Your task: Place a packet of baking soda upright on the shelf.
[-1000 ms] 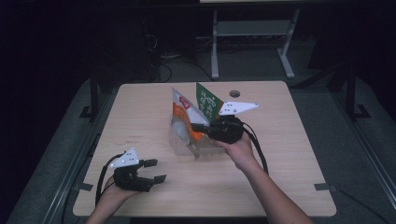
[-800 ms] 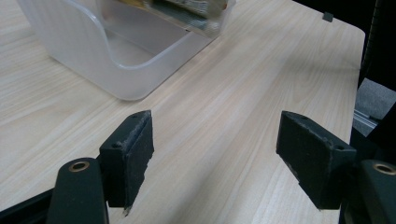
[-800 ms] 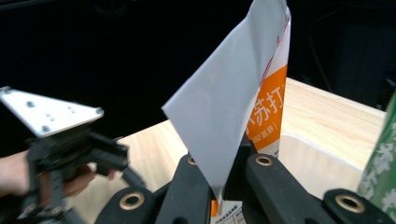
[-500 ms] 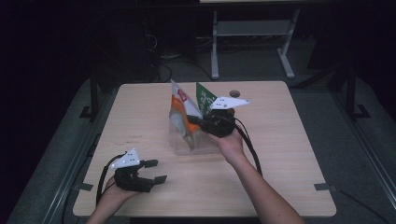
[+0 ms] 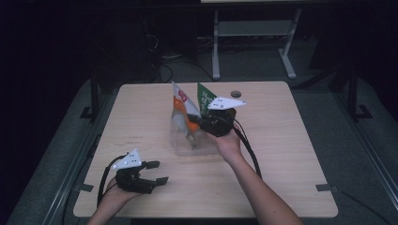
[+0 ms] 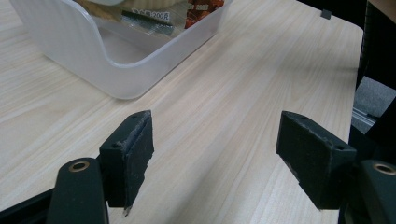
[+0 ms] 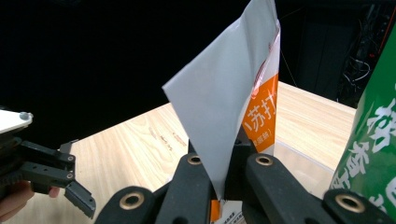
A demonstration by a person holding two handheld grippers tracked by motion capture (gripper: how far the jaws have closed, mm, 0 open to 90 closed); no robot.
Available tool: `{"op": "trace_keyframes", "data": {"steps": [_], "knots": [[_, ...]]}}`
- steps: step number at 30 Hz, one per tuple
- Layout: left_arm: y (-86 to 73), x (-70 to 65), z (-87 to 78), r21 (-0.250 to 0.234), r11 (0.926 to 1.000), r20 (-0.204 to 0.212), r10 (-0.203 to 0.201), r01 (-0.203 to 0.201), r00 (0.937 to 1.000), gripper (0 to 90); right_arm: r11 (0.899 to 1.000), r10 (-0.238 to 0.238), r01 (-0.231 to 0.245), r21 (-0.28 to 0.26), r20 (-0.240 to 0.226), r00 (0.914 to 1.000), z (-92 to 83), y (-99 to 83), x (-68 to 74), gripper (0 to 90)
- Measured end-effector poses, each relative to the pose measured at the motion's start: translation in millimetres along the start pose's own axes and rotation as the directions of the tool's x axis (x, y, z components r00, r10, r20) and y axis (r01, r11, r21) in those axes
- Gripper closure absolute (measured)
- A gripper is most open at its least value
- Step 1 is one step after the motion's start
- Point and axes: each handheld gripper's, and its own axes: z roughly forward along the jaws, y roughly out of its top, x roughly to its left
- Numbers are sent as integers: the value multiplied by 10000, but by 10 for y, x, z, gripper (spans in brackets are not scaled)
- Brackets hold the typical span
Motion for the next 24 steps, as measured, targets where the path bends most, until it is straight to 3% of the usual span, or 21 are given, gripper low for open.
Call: {"op": "trace_keyframes", "data": {"steps": [24], "knots": [[-17, -21, 70, 332, 9994, 95, 77, -81, 9999, 254, 9965, -21, 13, 842, 94, 10000, 186, -242, -37, 900]]}}
